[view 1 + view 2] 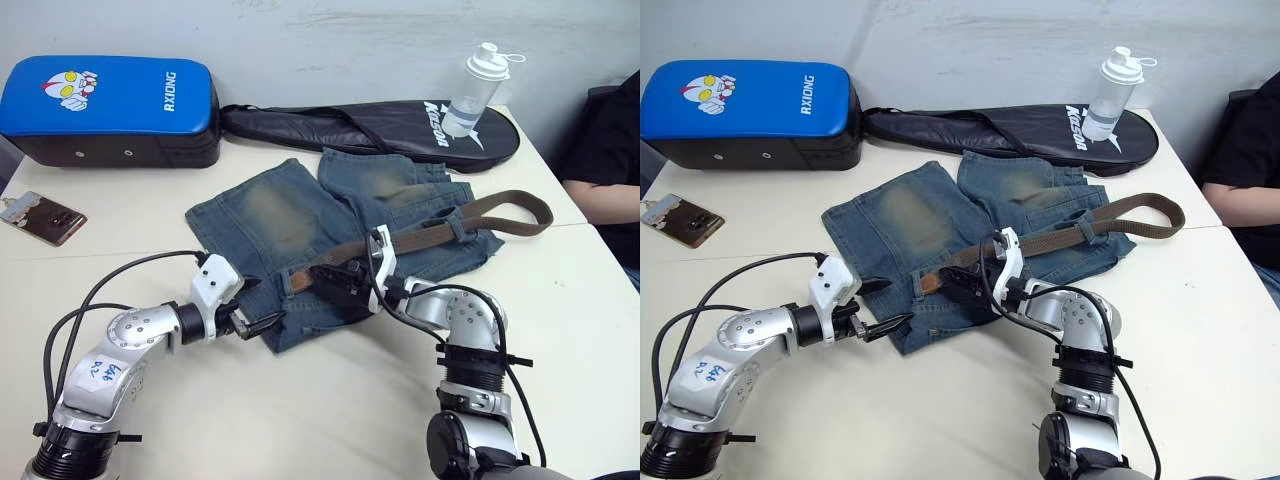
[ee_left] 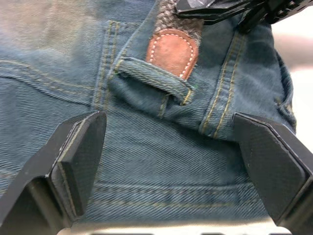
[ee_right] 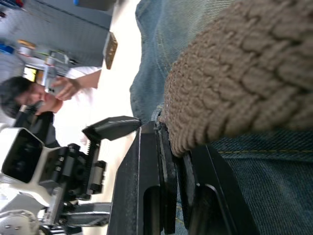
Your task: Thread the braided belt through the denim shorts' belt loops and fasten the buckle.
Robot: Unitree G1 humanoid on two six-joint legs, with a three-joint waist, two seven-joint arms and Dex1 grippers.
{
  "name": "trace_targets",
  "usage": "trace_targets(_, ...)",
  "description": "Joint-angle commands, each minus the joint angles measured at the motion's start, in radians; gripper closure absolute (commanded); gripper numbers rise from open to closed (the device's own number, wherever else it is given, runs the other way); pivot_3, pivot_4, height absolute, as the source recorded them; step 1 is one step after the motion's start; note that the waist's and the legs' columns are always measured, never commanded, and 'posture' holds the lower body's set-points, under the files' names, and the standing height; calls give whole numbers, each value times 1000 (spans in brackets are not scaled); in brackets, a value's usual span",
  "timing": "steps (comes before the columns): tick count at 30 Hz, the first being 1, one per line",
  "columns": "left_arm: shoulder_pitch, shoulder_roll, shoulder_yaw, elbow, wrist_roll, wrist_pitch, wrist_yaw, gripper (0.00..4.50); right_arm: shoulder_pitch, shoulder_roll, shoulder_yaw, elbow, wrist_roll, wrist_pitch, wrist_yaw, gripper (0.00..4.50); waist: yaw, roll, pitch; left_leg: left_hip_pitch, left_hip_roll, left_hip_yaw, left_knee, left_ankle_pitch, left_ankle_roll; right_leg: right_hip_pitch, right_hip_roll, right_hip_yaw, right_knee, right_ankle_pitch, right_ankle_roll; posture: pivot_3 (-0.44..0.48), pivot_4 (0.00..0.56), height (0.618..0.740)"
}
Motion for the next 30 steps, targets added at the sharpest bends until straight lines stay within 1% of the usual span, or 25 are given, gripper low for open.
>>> trace_targets(1,-9,-6,4,-19,9,-18,0,0,20,38,61,77,-41,-53,-18,4416,-2,-1,-1,0,1,0,0,0,-1,0,1,0,0,0,0,0,150,740)
trace_targets(3,-10,-6,3,-15,11,-19,-2,0,24,36,87,86,-61,-75,-21,4416,-4,-3,-2,1,2,0,0,0,-2,0,2,0,0,-1,-1,0,150,740)
trace_targets(5,-11,-5,4,-11,12,-21,-3,0,26,40,85,86,-55,-89,-22,3648,-4,-5,-3,3,3,0,0,-1,-4,1,3,0,1,-1,-2,0,150,740)
trace_targets(6,-10,-4,4,-9,13,-22,-5,0,26,43,76,80,-44,-92,-21,3442,-3,-5,-4,3,4,0,0,-1,-5,1,3,1,2,-1,-3,0,150,740)
trace_targets(8,-7,-2,6,-3,15,-27,-8,0,29,39,58,52,-14,-85,-16,2561,-1,-5,-3,3,4,0,-1,-1,-6,1,3,0,2,-2,-4,0,150,740)
trace_targets(9,-6,-2,7,-1,16,-28,-9,0,30,36,52,40,-5,-80,-16,1859,0,-4,-3,3,4,0,-1,-1,-6,0,3,0,2,-2,-4,0,150,740)
trace_targets(10,-5,-1,7,0,17,-29,-10,0,31,30,44,25,-1,-80,-26,1505,0,-4,-3,3,4,0,-1,-1,-6,0,4,0,2,-2,-4,0,150,740)
trace_targets(11,-5,-1,8,0,18,-30,-11,0,32,26,40,16,3,-81,-35,985,0,-3,-2,3,4,0,-1,-1,-6,0,4,1,2,-3,-5,0,150,740)
trace_targets(12,-4,0,9,-1,18,-28,-11,0,32,16,23,-2,11,-78,-54,355,2,-3,-2,3,5,0,-1,-1,-6,0,4,1,2,-3,-5,0,150,740)
trace_targets(13,-4,0,10,-2,19,-27,-12,0,33,9,12,-15,18,-76,-68,32,4,-3,-2,3,5,0,-1,-1,-7,0,4,1,2,-3,-5,0,150,740)
trace_targets(17,-3,6,20,0,17,-25,-17,0,19,-23,-84,-73,108,2,-130,32,13,-2,-2,2,3,-1,0,-1,-6,0,1,0,3,-2,-4,0,150,740)
trace_targets(23,1,28,44,4,16,-26,-30,0,19,-23,-126,-98,148,29,-216,32,25,-2,-1,1,2,-1,0,-1,-6,0,0,0,2,-2,-4,0,150,740)
trace_targets(24,5,36,55,6,15,-26,-35,0,19,-19,-135,-101,156,31,-232,420,25,-2,-1,1,2,-1,0,-1,-6,-1,0,0,3,-2,-4,0,150,740)
trace_targets(25,10,44,68,8,14,-26,-40,0,19,-16,-140,-103,164,32,-246,558,26,-2,-1,1,2,-1,0,0,-6,-1,0,0,3,-2,-4,0,150,740)
trace_targets(27,19,56,85,10,14,-27,-46,0,20,-13,-145,-104,176,34,-264,1218,25,-1,-1,1,2,-1,0,0,-6,-1,0,-1,3,-2,-4,0,150,740)
trace_targets(29,24,64,94,9,14,-26,-49,0,20,-10,-127,-85,163,24,-270,2005,25,-1,-1,0,2,-1,0,0,-6,-2,1,-1,3,-2,-4,0,150,740)
trace_targets(30,26,67,98,8,12,-25,-50,0,19,-4,-110,-73,148,14,-273,2558,24,-1,-1,0,2,-1,0,0,-6,-2,1,-1,3,-2,-4,0,150,740)
